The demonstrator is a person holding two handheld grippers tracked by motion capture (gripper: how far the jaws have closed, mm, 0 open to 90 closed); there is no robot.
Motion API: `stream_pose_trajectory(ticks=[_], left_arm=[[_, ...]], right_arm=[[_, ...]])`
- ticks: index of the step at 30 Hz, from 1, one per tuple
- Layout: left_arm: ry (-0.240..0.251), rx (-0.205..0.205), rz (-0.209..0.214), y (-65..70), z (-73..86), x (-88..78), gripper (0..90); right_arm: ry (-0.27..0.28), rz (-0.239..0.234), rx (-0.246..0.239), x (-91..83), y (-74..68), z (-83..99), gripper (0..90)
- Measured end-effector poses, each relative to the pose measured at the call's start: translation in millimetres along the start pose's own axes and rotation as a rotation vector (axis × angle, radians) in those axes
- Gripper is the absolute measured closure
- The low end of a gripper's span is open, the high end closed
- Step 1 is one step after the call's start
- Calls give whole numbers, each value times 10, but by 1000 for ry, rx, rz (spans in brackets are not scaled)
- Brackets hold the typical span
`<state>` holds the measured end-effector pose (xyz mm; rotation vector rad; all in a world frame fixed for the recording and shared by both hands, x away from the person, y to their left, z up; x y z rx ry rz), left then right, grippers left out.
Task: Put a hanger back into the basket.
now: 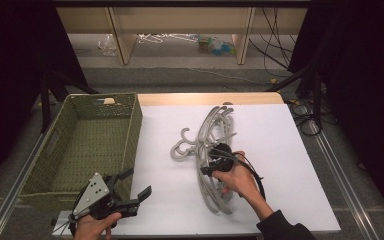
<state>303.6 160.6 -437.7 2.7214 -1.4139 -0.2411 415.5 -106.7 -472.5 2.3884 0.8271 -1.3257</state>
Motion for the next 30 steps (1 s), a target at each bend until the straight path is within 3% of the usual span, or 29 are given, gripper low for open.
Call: stream_pose_trajectory(ticks=[4, 5, 8, 13, 14, 15, 16, 19, 20, 21, 22, 27, 30], left_arm=[[1, 2, -1, -2, -3, -1, 163], [0, 2, -1, -1, 0, -1, 164], [0, 2, -3, 0, -2, 2, 164], [-1, 1, -3, 1, -3, 2, 165], [-1, 1, -3, 0, -2, 3, 165], [-4, 2, -4, -2, 1, 4, 165], [-5, 4, -3, 0, 2, 1, 166], [-2, 1, -3, 0, -1, 0, 166], [-4, 2, -3, -2, 1, 0, 166], [-6, 3, -3, -1, 3, 0, 167], [-9, 6, -3, 0, 5, -1, 167], [-25, 28, -8, 8, 16, 11, 171], [-44, 51, -6, 40, 26, 31, 183]], right_arm=[[51, 0, 30, -208, 96, 89, 692], [88, -9, 45, -335, 162, 135, 699], [95, -10, 57, -474, 244, 234, 725], [110, -6, 63, -560, 338, 311, 775], [126, -6, 45, -583, 348, 322, 810], [126, -6, 45, -583, 348, 322, 810], [129, -6, 5, -600, 338, 326, 813], [133, -22, -31, -605, 298, 324, 817], [107, -5, -57, -622, 291, 332, 818], [128, 3, -87, -605, 298, 327, 818], [100, -28, -87, -638, 285, 338, 818], [142, -61, -170, -700, 277, 349, 820], [138, -100, -224, -758, 255, 383, 820]])
Point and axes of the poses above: each handheld gripper's, and its own axes: x roughly forward along the jaws, z roughly out of its underside, y roughly to its right, the point moved 5 cm from there along x, roughly forward along the jaws, and after that the axes turned 10 degrees about z, right-handed, at the moved point
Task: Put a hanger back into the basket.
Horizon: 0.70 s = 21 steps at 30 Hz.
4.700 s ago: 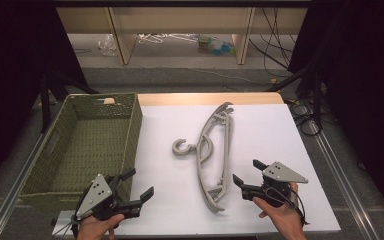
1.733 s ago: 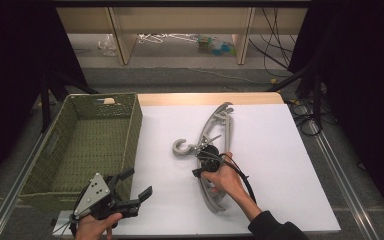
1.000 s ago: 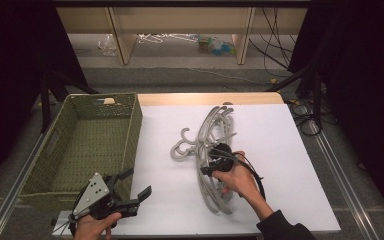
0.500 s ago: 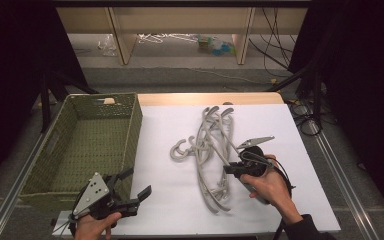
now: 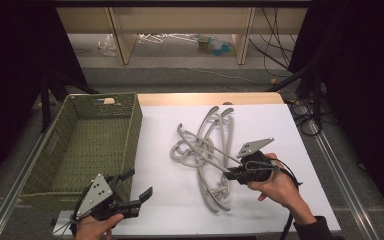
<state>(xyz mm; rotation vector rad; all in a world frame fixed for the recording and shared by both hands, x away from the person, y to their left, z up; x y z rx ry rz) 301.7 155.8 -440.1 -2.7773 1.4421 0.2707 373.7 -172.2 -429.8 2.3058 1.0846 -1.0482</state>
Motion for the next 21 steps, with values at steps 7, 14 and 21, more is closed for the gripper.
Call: stream_pose_trajectory(ticks=[7, 14, 21], left_arm=[[-65, 85, 37, 68, 11, 147, 216], [-205, 155, 67, 169, 93, 407, 270], [-319, 246, 142, 262, 148, 683, 280]], right_arm=[[4, -104, -114, -74, -179, 67, 820], [0, -184, -195, -108, -366, 85, 820], [-2, -233, -221, -119, -429, 142, 820]])
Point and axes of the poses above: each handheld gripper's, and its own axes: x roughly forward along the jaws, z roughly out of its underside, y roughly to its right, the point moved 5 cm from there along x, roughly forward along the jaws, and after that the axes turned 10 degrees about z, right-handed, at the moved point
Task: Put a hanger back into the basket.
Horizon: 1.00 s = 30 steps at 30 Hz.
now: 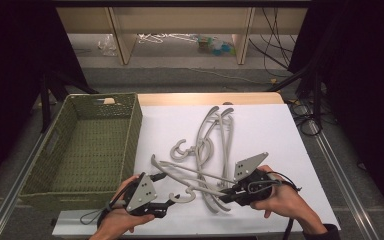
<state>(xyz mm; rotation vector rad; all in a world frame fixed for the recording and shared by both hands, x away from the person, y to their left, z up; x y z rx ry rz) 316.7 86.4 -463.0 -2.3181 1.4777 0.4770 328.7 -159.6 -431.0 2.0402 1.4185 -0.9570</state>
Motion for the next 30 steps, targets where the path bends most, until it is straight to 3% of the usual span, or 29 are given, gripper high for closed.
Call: stream_pose_trajectory(ticks=[3, 10, 12, 13, 20, 21, 23, 30], left_arm=[[-37, 60, 41, -5, -41, 128, 305], [-95, 123, 78, -92, -81, 223, 348], [-91, 131, 98, -94, -83, 258, 391], [-99, 162, 125, -94, -86, 287, 412], [-88, 232, 196, -4, -128, 369, 538], [-88, 232, 196, -4, -128, 369, 571], [-110, 276, 217, 27, -138, 386, 625], [-115, 325, 219, 20, -193, 349, 670]], right_arm=[[4, -13, -8, -5, -28, 24, 819], [3, -40, -25, -51, -78, 51, 819], [9, -43, -30, -64, -84, 56, 819], [6, -45, -27, -62, -86, 71, 819], [8, -56, -22, -39, -69, 101, 818], [8, -56, -22, -39, -69, 101, 818], [10, -65, -26, -30, -68, 105, 818], [38, -50, -34, -52, -25, 97, 804]])
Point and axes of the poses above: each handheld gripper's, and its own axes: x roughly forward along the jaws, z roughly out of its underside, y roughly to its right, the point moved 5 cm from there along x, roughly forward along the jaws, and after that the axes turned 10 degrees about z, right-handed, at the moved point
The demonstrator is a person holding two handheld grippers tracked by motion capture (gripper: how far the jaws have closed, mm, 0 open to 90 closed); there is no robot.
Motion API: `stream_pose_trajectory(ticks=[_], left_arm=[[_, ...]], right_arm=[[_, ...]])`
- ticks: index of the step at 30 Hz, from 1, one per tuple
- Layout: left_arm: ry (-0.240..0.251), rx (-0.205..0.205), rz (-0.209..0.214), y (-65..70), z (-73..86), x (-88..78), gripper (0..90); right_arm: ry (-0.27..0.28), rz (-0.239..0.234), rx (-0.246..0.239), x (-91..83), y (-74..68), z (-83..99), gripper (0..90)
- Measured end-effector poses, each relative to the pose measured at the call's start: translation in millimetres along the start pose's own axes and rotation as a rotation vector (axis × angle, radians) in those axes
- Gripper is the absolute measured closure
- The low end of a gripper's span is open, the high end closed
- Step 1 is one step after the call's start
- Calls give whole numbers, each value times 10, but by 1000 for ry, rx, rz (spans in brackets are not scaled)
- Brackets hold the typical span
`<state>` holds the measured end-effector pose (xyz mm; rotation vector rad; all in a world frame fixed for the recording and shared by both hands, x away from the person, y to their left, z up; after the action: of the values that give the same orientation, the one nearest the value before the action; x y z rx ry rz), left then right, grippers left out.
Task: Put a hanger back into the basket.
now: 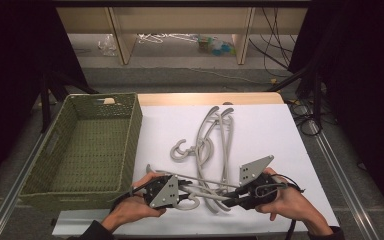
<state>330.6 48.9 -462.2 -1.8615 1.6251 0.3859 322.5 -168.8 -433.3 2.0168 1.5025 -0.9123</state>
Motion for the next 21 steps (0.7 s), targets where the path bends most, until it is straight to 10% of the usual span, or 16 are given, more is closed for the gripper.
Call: stream_pose_trajectory(ticks=[8, 14, 21], left_arm=[[-26, 26, 23, 18, -134, -56, 749], [-37, -42, 49, 40, -216, -65, 785], [-4, -221, 38, -6, -224, -104, 789]], right_arm=[[3, 119, -29, -45, 114, -14, 715], [16, 196, -20, -57, 205, -36, 626], [53, 272, 34, -69, 252, -85, 420]])
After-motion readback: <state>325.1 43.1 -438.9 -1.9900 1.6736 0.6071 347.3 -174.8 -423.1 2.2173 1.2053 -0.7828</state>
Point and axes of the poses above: each handheld gripper's, and its own axes: x roughly forward along the jaws, z roughly out of its underside, y roughly to its right, the point moved 5 cm from there along x, roughly forward along the jaws, and after that the axes turned 10 degrees about z, right-handed, at the moved point
